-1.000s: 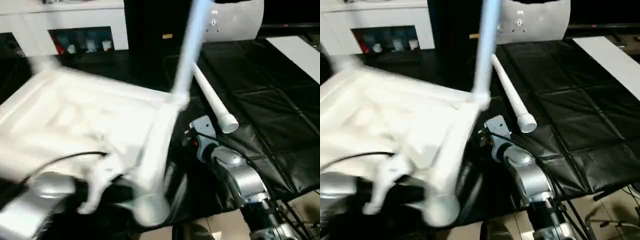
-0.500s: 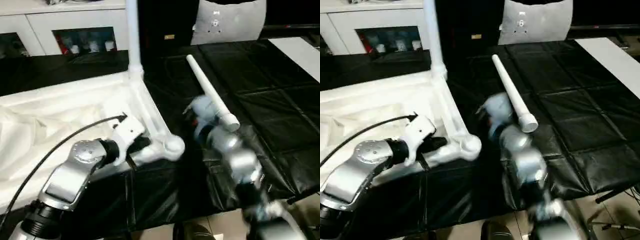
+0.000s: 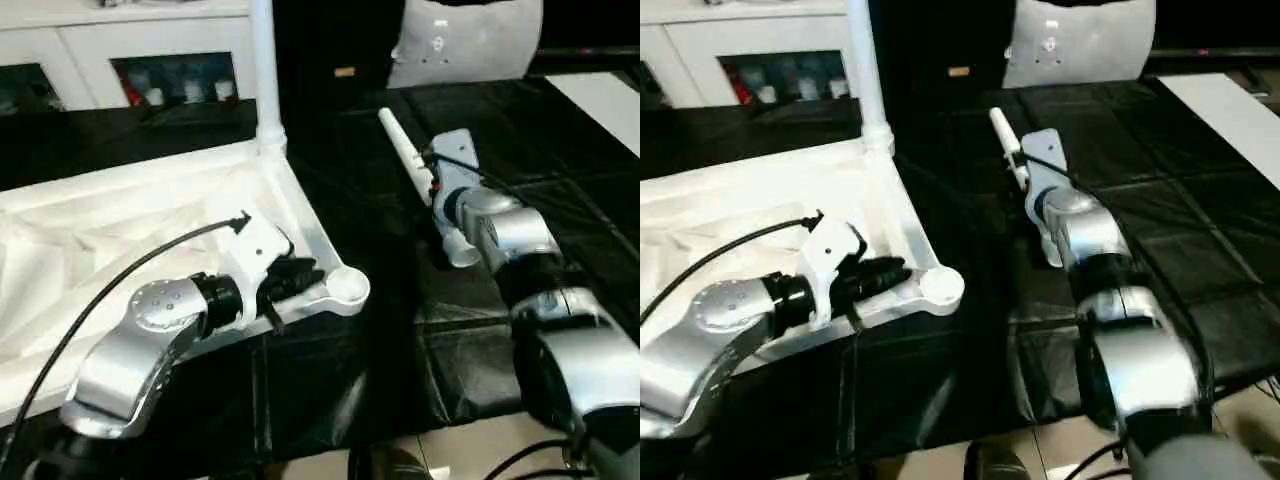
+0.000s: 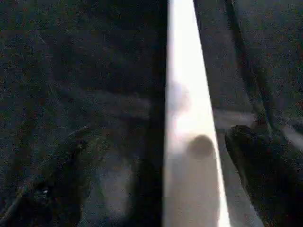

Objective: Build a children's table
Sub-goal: Pick table leg

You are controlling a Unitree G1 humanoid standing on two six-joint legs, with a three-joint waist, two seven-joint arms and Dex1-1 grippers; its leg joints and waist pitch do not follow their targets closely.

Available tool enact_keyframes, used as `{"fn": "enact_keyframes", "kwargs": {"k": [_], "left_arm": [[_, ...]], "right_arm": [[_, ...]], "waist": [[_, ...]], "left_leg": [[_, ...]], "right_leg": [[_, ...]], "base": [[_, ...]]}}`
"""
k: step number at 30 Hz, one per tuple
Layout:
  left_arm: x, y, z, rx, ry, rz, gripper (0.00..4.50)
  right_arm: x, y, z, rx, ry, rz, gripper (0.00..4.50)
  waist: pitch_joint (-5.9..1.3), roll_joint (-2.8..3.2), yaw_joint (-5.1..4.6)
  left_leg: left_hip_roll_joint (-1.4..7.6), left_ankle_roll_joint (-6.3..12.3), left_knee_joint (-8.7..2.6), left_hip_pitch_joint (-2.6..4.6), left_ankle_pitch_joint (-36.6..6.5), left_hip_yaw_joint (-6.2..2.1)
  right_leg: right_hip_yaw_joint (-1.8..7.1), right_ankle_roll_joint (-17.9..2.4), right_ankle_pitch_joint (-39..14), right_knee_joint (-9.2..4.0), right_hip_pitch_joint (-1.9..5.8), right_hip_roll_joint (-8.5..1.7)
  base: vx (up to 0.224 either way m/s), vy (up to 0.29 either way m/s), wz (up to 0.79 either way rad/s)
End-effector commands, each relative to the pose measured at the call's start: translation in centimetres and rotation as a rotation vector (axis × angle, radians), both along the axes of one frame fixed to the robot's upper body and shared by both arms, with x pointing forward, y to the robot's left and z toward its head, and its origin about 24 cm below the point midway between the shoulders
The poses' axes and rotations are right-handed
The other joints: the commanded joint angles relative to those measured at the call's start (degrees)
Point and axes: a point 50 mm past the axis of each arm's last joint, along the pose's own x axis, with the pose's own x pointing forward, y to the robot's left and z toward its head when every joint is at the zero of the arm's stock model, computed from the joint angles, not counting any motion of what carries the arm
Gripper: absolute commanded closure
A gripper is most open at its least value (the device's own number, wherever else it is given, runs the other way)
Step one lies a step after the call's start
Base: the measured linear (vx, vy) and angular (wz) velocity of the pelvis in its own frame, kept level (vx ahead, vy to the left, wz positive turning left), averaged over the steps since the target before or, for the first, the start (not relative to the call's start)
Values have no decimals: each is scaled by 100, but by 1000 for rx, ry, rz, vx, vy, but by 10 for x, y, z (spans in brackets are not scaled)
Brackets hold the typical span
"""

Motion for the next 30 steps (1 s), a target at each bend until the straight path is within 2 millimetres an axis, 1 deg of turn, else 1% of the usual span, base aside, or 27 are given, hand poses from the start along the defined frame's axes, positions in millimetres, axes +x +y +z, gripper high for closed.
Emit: {"fn": "enact_keyframes", "kwargs": {"k": [1,2,3,4,5,7,8,9,10,11,12,13,14,15,17,18,19,20,21,22,26,27,28,30], "left_arm": [[-7,0,3,5,19,-29,333],[-9,0,3,9,23,-35,330],[-10,0,3,11,25,-39,303],[-11,0,4,13,28,-40,303],[-11,1,4,13,30,-39,295],[-11,1,5,21,37,-38,291],[-12,1,5,25,39,-38,273],[-12,2,5,29,40,-38,273],[-11,2,6,31,40,-37,258],[-11,2,7,32,41,-37,256],[-11,2,7,34,43,-36,253],[-11,2,7,37,43,-38,253],[-11,2,7,40,44,-40,227],[-11,2,7,41,44,-41,227],[-12,1,7,43,46,-44,214],[-12,1,7,44,47,-44,199],[-12,1,7,43,50,-45,199],[-13,1,7,42,52,-45,181],[-13,1,7,43,53,-47,175],[-13,2,8,44,54,-47,175],[-12,3,9,45,54,-45,138],[-12,4,9,45,54,-45,138],[-12,4,9,45,54,-45,134],[-10,4,10,50,54,-43,107]], "right_arm": [[2,-5,2,-33,42,-8,0],[1,-7,0,-19,72,-13,0],[0,-7,-2,-3,97,-14,0],[0,-8,-3,8,110,-15,0],[-1,-10,-3,11,115,-25,0],[-1,-13,-4,19,134,-32,29],[-1,-14,-4,24,142,-32,36],[-2,-14,-4,29,148,-32,36],[-2,-15,-4,35,155,-37,49],[-2,-16,-4,45,162,-37,62],[-3,-15,-4,87,185,-35,73],[-4,-14,-5,103,204,-24,73],[-5,-14,-7,119,222,-20,83],[-6,-14,-7,125,228,-20,83],[-8,-15,-10,141,251,-25,99],[-8,-16,-11,145,260,-26,118],[-9,-17,-12,152,270,-31,118],[-10,-18,-13,157,276,-35,133],[-11,-19,-14,166,282,-44,144],[-11,-20,-15,176,285,-55,144],[-11,-23,-14,210,283,-79,178],[-11,-23,-14,212,283,-81,178],[-11,-23,-13,214,282,-82,187],[-10,-26,-10,191,269,-76,208]], "waist": [[-445,32,26],[-443,31,20],[-434,28,20],[-440,34,24],[-448,38,18],[-438,36,25],[-425,37,22],[-395,45,25],[-393,38,25],[-396,42,29],[-391,40,25],[-394,43,26],[-391,42,24],[-392,43,27],[-386,44,26],[-389,42,27],[-389,45,30],[-392,42,30],[-395,46,36],[-396,47,36],[-394,42,45],[-391,46,48],[-392,64,50],[-398,56,58]], "left_leg": [[163,324,-299,-32,-707,-18],[160,343,-298,-52,-720,-18],[161,353,-294,-52,-763,-17],[160,356,-289,-50,-769,-16],[160,371,-280,-67,-740,-18],[159,395,-268,-81,-730,-10],[163,369,-266,-68,-860,-11],[158,349,-271,-63,-1016,-10],[159,327,-271,-61,-1058,-13],[159,298,-271,-51,-1098,-19],[156,282,-272,-56,-1126,-21],[156,282,-270,-51,-1152,-23],[159,287,-275,-63,-1164,-30],[158,288,-274,-70,-1151,-37],[164,287,-275,-61,-1143,-38],[161,288,-271,-60,-1145,-35],[159,286,-272,-63,-1140,-37],[160,285,-271,-64,-1127,-35],[160,291,-268,-65,-1105,-35],[163,289,-269,-63,-1089,-37],[151,302,-266,-66,-1076,-30],[154,304,-268,-59,-1095,-30],[155,296,-267,-55,-1117,-32],[157,283,-268,-52,-1129,-32]], "right_leg": [[257,-1299,-1491,-321,398,-374],[254,-1330,-1445,-323,399,-363],[253,-1331,-1470,-322,384,-363],[254,-1335,-1464,-314,385,-365],[255,-1356,-1409,-304,386,-364],[258,-1368,-1404,-306,364,-366],[252,-1347,-1582,-311,353,-368],[246,-1273,-1818,-351,337,-365],[246,-1238,-1902,-352,340,-372],[242,-1196,-1995,-354,330,-368],[241,-1153,-2044,-359,329,-361],[240,-1146,-2065,-359,328,-360],[236,-1143,-2062,-359,331,-360],[235,-1134,-2070,-360,336,-367],[235,-1161,-2060,-362,320,-369],[237,-1174,-2043,-360,322,-368],[235,-1180,-2038,-355,324,-367],[235,-1186,-2022,-354,324,-367],[235,-1187,-2008,-358,325,-370],[236,-1196,-1981,-352,323,-370],[233,-1198,-1969,-356,327,-364],[230,-1192,-2010,-361,317,-363],[228,-1191,-2037,-360,317,-364],[224,-1178,-2068,-367,316,-363]], "base": [[0,0,0],[0,0,0],[0,0,0],[0,0,0],[0,0,0],[0,0,0],[0,0,0],[0,0,0],[0,0,0],[0,0,0],[0,0,0],[0,0,0],[0,0,0],[0,0,0],[0,0,0],[0,0,0],[0,0,0],[0,0,0],[0,0,0],[0,0,0],[0,0,0],[0,0,0],[0,0,0],[0,0,0]]}}
